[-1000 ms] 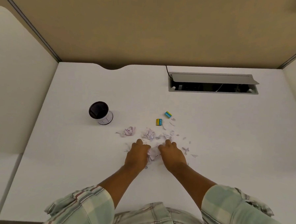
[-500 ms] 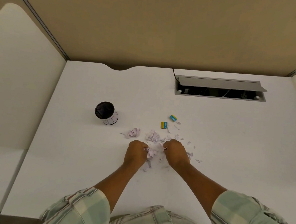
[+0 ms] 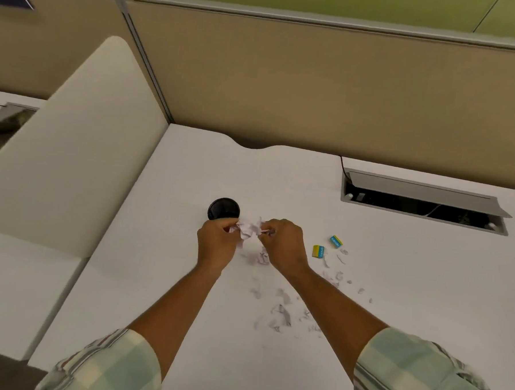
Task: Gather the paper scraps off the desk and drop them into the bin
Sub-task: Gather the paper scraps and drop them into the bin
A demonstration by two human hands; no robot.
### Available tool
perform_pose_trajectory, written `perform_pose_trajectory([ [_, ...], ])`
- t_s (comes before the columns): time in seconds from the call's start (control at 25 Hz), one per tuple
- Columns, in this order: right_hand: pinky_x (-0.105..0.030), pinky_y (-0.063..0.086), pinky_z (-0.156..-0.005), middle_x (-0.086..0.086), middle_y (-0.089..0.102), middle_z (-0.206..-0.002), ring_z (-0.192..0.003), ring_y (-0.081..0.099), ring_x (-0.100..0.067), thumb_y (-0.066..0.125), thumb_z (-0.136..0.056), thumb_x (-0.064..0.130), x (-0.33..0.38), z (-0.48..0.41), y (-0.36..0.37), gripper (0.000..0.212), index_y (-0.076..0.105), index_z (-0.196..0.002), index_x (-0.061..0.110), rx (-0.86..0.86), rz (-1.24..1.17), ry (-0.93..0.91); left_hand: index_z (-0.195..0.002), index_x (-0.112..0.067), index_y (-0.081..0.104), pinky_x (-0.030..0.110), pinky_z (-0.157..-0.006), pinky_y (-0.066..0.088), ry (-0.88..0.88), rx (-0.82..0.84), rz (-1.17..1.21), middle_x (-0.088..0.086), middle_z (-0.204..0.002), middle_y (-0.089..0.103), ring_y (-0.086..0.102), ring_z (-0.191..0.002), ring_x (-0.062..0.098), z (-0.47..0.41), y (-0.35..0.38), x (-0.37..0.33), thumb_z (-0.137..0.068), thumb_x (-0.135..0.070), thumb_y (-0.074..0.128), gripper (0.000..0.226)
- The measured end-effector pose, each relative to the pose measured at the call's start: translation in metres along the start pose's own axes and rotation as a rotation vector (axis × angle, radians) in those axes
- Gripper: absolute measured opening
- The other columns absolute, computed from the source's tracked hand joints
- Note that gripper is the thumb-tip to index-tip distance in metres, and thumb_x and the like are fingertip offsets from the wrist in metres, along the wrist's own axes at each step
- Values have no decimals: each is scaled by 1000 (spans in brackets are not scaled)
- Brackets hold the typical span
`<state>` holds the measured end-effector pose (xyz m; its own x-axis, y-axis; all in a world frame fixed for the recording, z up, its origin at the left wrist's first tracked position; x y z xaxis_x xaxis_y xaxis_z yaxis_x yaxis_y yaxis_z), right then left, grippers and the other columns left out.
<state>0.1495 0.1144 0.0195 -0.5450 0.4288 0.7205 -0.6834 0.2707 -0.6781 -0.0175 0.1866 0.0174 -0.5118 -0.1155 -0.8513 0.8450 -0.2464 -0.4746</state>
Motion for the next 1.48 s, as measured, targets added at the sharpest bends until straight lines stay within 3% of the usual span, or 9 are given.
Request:
perform_pose_trajectory([
  [0.12, -25, 49, -69, -4, 76, -88, -76, 65, -15, 70, -89, 21, 41, -29, 13, 11, 77, -90, 13, 4, -41, -49, -87, -38, 82, 22, -74, 58, -65, -62, 186, -16, -80, 78, 74, -86, 12, -33, -28, -4, -82, -17, 74, 23],
  [0.24, -30, 54, -74, -6, 74, -88, -80, 66, -20, 66, -91, 17, 66, -53, 33, 13, 75, -91, 8, 46, -33, -50, -99, -27, 82, 37, -88, 63, -176, -109, 377, -7, -95, 80, 75, -94, 19, -61, -42, 12, -82, -17, 81, 20],
  [0.36, -24, 42, -59, -7, 68, -78, -71, 58, -22, 60, -91, 12, 76, -70, 58, 15, 68, -81, 4, 115, 40, -45, -105, -19, 81, 44, -94, 61, -240, -129, 461, -2, -103, 80, 76, -99, 24, -77, -45, 31, -82, -15, 83, 24],
  [0.44, -24, 35, -55, -10, 64, -77, -70, 53, -22, 54, -92, 10, 79, -77, 73, 18, 61, -76, 6, 175, 103, -34, -97, -26, 82, 43, -93, 62, -241, -139, 498, -4, -99, 81, 76, -97, 22, -82, -48, 38, -80, -15, 84, 20],
  [0.56, -25, 39, -64, -11, 70, -91, -77, 58, -23, 51, -92, 8, 82, -86, 85, 17, 67, -86, 4, 242, 188, -52, -87, -32, 82, 44, -90, 63, -261, -152, 542, -3, -95, 81, 77, -94, 24, -89, -52, 47, -79, -14, 84, 20],
  [0.84, -34, 56, -80, -9, 72, -105, -96, 67, -27, 55, -86, -1, 80, -89, 80, 23, 72, -99, 7, 279, 182, -61, -102, -16, 82, 41, -92, 62, -260, -106, 645, 3, -98, 81, 76, -96, 27, -88, -48, 56, -77, -11, 82, 25],
  [0.92, -34, 57, -83, -8, 71, -108, -98, 66, -25, 51, -87, -5, 70, -89, 67, 29, 72, -103, 7, 204, 102, -2, -100, -17, 82, 42, -91, 62, -257, -103, 630, 0, -95, 81, 76, -93, 24, -85, -45, 55, -77, -11, 81, 24],
  [1.16, -22, 47, -69, -4, 73, -99, -86, 65, -17, 50, -88, -4, 47, -83, 45, 28, 72, -96, 10, 126, -11, 56, -98, -20, 82, 45, -89, 63, -238, -71, 501, 1, -94, 80, 76, -93, 26, -84, -28, 40, -78, -12, 81, 22],
  [1.48, -21, 47, -74, -1, 73, -102, -91, 64, -14, 50, -90, -1, 34, -76, 44, 29, 72, -104, 11, 159, -11, 43, -95, -17, 82, 22, -70, 56, -58, -16, 48, -3, -88, 79, 74, -81, 14, -81, -21, 17, -78, -18, 84, 18],
])
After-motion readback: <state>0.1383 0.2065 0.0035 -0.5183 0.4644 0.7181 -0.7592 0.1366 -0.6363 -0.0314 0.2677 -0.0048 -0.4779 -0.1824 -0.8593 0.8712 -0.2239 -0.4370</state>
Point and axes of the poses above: each hand's wrist, its own z-axis away from the middle knuckle, its own y-axis out of the palm, x = y × z, the point moved 8 cm from there along -z, towards the middle knuckle
